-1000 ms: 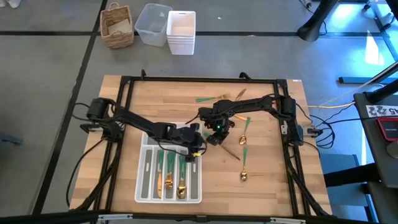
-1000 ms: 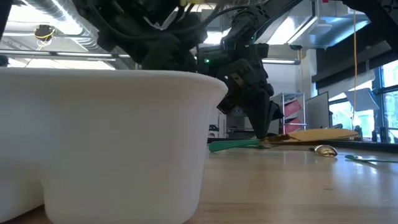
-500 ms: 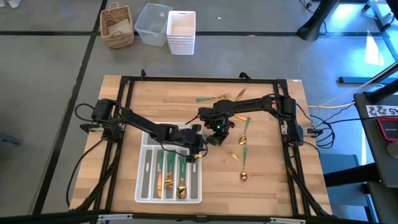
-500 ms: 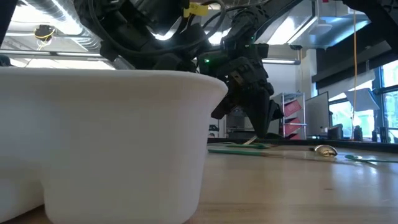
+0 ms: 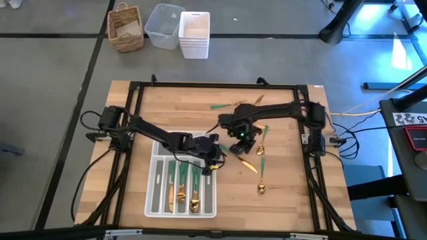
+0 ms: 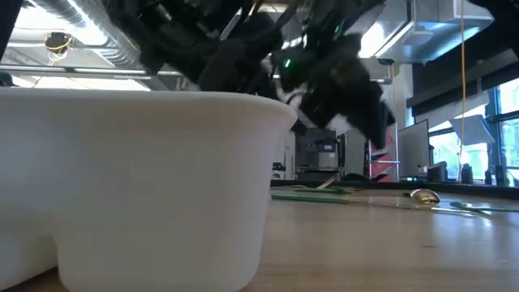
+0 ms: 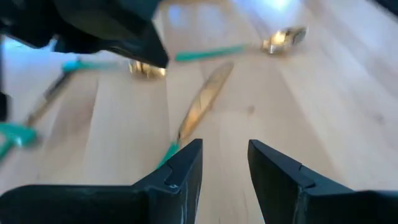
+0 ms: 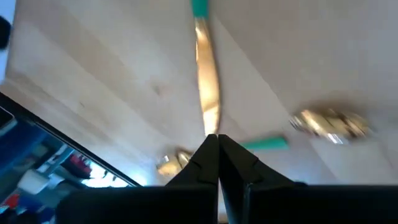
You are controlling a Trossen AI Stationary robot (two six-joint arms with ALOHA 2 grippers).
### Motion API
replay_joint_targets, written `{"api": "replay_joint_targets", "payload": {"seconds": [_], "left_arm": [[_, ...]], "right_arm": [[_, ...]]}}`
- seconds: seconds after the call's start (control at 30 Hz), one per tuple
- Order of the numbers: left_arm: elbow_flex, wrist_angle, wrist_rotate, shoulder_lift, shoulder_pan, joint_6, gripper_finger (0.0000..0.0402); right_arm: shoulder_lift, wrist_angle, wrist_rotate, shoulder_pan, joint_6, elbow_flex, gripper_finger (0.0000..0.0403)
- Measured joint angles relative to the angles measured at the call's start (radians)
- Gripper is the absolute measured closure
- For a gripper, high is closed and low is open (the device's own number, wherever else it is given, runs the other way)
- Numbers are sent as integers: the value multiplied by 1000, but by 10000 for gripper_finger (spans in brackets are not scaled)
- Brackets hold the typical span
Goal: Sort silverware
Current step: Put the table knife in the silverware tray
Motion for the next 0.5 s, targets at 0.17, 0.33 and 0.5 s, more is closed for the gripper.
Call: {"api": "replay_joint_targets", "payload": {"seconds": [0.17, 0.33, 0.5], "left_arm": [[106, -40, 9, 25, 16, 58, 279], [266, -177, 80, 138, 50, 71, 279], [454, -469, 118, 261, 70, 158, 279]], "right_arm": [[-163, -54, 76, 0, 16, 0, 398], [-358, -52, 168, 0, 117, 0, 398], [-563, -47, 317, 1, 242, 0, 398]]}}
